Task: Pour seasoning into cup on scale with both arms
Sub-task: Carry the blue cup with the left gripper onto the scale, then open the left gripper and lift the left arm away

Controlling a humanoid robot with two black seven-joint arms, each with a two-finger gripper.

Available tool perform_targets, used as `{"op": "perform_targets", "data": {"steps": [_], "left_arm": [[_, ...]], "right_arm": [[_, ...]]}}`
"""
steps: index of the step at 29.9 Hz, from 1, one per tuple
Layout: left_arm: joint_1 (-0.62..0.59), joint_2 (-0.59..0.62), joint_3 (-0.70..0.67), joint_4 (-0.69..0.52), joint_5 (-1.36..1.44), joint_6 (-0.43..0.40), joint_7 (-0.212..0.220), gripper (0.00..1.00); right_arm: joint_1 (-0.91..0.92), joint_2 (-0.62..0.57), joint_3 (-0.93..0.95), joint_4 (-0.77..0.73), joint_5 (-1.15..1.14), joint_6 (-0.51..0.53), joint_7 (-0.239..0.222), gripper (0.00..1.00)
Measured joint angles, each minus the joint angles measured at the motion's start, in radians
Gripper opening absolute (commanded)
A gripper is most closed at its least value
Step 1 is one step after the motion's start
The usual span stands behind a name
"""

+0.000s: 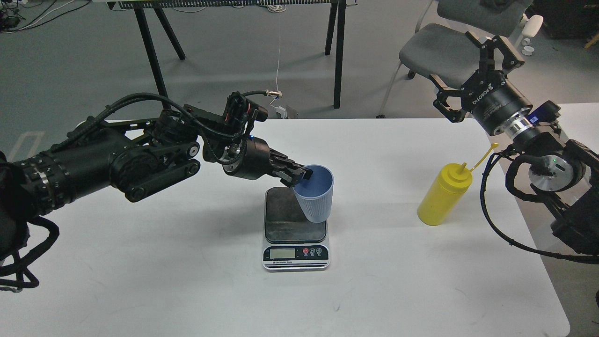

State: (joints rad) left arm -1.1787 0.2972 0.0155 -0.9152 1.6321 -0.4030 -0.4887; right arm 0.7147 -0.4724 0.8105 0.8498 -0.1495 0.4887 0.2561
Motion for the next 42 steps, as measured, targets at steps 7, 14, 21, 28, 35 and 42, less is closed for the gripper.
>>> {"op": "perform_targets", "data": {"steps": [7, 14, 21, 28, 35, 42], "left_arm": [[0.001, 0.016, -0.006, -0.003, -0.006, -0.003, 0.0, 0.36], [-0.002, 0.028, -0.013, -0.015, -0.048, -0.013, 0.0, 0.5], [-0.022, 0.078, -0.023, -0.023, -0.092, -0.039, 0.0, 0.54], [-0.071, 0.168, -0.078, -0.025, -0.243, -0.053, 0.0, 0.57], [-0.081, 0.237, -0.298, -0.014, -0.637, -0.085, 0.0, 0.84], [-0.063, 0.231, -0.409, 0.125, -1.122, -0.086, 0.0, 0.98]], "right_arm": [[0.0, 0.0, -0.001, 0.0, -0.001, 0.0, 0.0, 0.99], [0.0, 0.0, -0.001, 0.0, 0.0, 0.0, 0.0, 0.99], [0.0, 0.0, 0.003, 0.0, 0.001, 0.0, 0.0, 0.99], [-0.003, -0.004, 0.014, 0.002, 0.003, 0.0, 0.0, 0.99], [-0.07, -0.108, 0.085, -0.011, 0.222, 0.0, -0.023, 0.99], [-0.289, -0.274, 0.088, -0.008, 0.643, 0.0, -0.173, 0.99]]}}
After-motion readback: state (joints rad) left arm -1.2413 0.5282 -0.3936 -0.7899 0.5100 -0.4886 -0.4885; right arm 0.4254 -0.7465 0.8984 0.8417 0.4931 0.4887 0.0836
